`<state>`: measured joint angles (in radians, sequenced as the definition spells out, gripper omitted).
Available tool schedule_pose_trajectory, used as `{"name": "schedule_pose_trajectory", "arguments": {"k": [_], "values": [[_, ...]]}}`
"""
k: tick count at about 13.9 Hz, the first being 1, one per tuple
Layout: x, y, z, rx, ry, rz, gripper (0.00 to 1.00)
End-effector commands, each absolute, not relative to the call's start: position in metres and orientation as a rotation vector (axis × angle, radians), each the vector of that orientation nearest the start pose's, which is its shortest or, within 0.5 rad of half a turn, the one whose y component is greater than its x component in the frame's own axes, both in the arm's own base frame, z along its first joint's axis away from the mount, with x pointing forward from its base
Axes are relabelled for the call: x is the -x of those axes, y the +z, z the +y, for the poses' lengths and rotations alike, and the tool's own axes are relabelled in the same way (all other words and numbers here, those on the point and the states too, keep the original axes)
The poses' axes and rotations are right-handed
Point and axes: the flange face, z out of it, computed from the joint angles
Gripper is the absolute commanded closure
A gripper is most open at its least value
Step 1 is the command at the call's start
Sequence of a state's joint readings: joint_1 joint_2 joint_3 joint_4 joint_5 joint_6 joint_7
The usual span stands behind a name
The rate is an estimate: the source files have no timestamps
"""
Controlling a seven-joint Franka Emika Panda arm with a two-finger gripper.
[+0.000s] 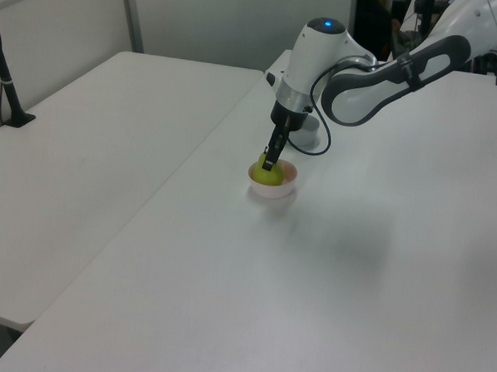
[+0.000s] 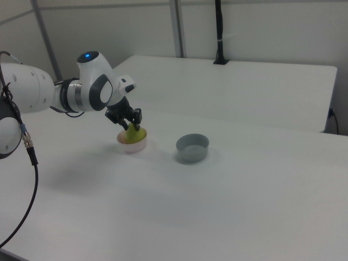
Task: Pick up a pear from the bowl
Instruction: 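Close the gripper around the green pear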
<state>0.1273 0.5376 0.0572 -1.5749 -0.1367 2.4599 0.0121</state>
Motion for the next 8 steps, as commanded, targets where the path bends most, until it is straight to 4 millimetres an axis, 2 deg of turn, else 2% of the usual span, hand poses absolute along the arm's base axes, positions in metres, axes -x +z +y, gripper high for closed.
{"name": "schedule_pose_trajectory", "arguments": {"k": [1, 3, 5, 8], "values": [[-0.709, 0.380, 0.127, 3.114, -0.595, -0.365, 0.73], [-0.707, 0.390, 0.126, 3.110, -0.611, -0.363, 0.73], [-0.701, 0.400, 0.122, 3.131, -0.549, -0.353, 0.73], [-0.695, 0.424, 0.117, 3.138, -0.545, -0.339, 0.73]]}}
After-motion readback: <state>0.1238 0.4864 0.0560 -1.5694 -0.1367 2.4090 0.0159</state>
